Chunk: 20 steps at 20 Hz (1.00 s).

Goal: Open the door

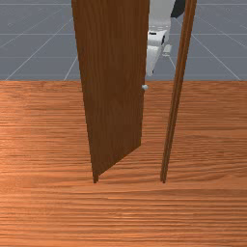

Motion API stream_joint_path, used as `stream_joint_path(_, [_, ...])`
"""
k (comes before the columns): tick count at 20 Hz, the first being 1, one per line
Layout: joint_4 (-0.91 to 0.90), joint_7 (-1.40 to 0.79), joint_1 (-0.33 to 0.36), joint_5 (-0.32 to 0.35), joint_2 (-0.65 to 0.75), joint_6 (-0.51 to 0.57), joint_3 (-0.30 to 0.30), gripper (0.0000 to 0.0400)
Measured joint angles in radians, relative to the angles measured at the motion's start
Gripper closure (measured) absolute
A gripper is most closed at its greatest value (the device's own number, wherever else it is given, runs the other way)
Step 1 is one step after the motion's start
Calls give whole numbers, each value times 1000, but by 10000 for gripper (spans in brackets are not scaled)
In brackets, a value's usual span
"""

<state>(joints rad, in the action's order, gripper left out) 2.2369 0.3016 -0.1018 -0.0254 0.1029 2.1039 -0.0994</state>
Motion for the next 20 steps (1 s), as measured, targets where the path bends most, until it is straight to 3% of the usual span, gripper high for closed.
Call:
stream_joint_path(9, [2, -90, -47, 10, 4, -4, -55, 400])
stream_joint_path(10, [4, -48, -53, -13, -4, 54, -56, 400])
stream_joint_path(11, [-114, -91, -58, -88, -87, -52, -60, 400])
stream_joint_path(13, [-273, -100, -67, -140, -209, -105, -45, 400])
stream_joint_path(20, [-543, -15, -50, -94, -411, -143, -29, 400])
